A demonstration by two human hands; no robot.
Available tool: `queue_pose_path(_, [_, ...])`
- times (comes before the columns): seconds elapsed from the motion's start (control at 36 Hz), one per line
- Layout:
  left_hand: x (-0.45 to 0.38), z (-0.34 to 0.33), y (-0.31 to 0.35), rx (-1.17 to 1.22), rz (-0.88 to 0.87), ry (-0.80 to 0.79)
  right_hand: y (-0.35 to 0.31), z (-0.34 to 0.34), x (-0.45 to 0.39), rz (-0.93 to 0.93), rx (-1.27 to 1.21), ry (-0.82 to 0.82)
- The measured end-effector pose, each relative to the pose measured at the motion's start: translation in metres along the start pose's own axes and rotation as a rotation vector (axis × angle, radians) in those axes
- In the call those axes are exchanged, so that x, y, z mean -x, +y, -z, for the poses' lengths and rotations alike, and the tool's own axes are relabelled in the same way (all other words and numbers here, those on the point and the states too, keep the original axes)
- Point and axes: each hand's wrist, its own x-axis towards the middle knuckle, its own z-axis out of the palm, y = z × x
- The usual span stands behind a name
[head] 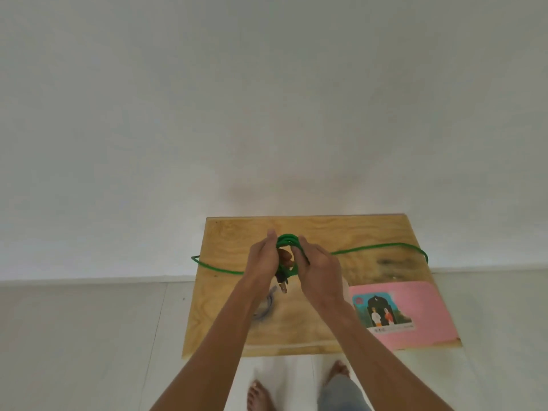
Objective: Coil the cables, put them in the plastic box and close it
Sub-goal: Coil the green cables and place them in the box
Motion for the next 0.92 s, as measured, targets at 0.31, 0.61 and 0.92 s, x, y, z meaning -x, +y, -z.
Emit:
queue_pose_path(0.31, [-0.005,0.041,-0.062,-0.549,-0.412,0.314,0.034,-0.011,0.054,-0.357,-0.002,-0.162])
queue_pose_path(0.61, [-0.014,0.071,-0.144,-0.999,-0.448,0.195,0.054,-0.051,0.077,-0.568,0.159,-0.391])
queue_pose_path(0.92, [-0.018,0.073,-0.167,-1.028,-0.465,0.143,0.063,-0.078,0.079,-0.683,0.08,-0.43])
